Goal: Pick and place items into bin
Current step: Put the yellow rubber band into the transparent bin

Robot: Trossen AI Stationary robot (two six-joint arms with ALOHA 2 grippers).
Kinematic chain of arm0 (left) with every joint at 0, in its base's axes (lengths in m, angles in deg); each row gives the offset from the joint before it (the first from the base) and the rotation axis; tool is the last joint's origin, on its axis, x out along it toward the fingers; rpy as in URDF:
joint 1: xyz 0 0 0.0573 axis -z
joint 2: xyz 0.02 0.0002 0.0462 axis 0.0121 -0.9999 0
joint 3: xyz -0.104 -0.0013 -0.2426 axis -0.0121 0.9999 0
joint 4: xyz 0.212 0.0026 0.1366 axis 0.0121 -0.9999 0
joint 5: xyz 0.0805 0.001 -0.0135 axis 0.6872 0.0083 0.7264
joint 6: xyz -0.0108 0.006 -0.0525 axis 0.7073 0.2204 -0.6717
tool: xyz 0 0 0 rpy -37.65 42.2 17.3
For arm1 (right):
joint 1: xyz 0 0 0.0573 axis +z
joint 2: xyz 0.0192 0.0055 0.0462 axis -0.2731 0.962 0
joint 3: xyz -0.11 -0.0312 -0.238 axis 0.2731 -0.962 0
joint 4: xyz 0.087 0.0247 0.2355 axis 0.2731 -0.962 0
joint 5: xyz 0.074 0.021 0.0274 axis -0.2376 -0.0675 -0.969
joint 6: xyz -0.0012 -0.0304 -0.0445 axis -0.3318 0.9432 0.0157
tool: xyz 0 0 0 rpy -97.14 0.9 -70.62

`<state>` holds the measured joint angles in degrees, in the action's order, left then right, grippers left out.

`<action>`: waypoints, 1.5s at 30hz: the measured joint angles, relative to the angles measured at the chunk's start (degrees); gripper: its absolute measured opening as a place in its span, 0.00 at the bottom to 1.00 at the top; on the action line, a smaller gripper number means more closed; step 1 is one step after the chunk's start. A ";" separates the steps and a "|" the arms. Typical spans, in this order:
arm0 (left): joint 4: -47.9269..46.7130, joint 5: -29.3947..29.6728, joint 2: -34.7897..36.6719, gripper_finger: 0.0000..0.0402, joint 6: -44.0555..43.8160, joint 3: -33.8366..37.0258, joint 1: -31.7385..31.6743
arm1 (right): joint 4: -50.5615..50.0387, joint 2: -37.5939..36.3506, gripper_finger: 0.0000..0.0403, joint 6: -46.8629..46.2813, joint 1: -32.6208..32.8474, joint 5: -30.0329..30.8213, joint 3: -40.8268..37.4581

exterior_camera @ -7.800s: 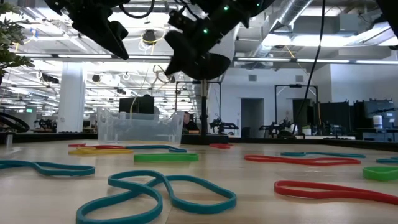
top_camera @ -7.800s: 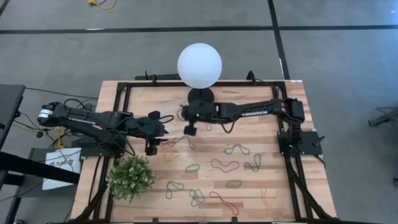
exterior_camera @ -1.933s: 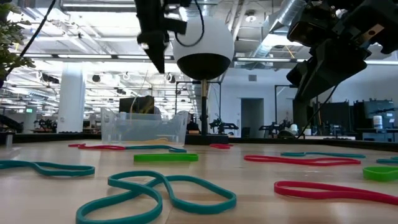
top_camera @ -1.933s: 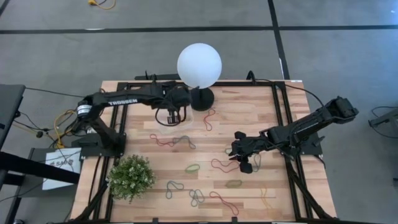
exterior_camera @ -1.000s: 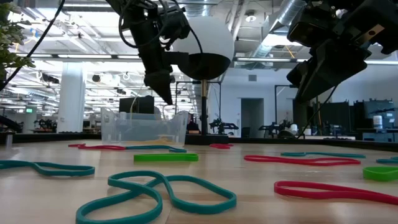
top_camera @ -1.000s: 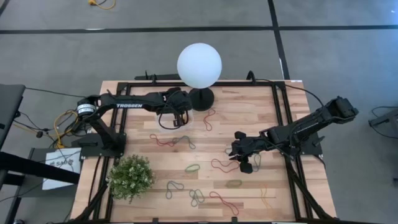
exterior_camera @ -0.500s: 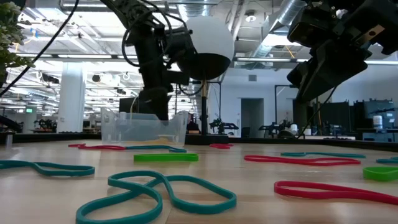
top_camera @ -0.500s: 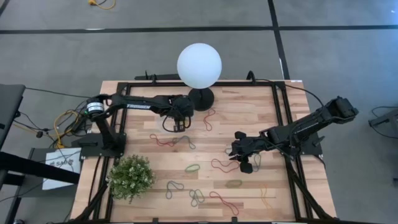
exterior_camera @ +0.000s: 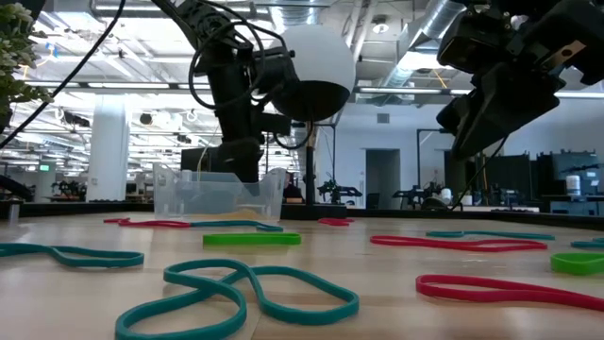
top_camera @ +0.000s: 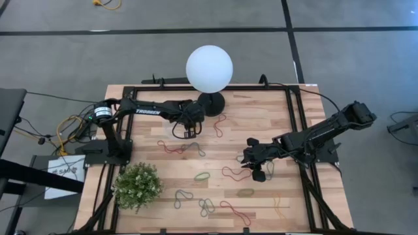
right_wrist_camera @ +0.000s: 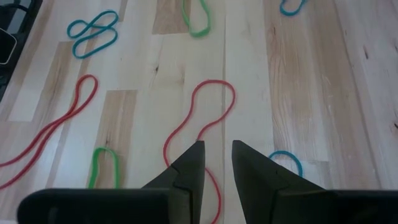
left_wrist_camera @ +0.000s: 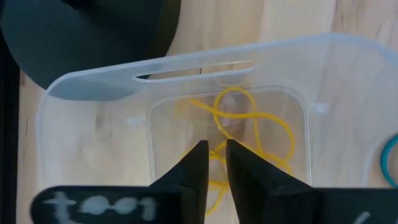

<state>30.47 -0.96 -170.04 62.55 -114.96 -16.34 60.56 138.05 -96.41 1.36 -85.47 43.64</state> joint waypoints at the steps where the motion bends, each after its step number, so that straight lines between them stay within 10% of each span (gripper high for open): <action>1: -0.03 0.12 0.00 0.14 0.01 0.00 0.00 | -0.04 0.00 0.19 0.00 0.01 -0.01 0.00; 14: -3.79 0.84 1.15 0.17 -2.38 -0.22 0.36 | -1.62 0.00 0.19 -0.38 -2.03 0.72 0.69; 27: -13.96 5.73 9.78 0.16 -2.95 -4.17 4.98 | -48.82 0.00 0.19 -34.33 3.37 -10.15 23.02; 45: -13.67 5.95 27.17 0.16 -5.79 -4.21 20.56 | -53.32 15.22 0.19 -42.18 11.23 -12.08 24.24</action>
<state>16.81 4.99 -142.87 56.75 -119.16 4.21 7.24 153.27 -138.59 12.59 -97.55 67.88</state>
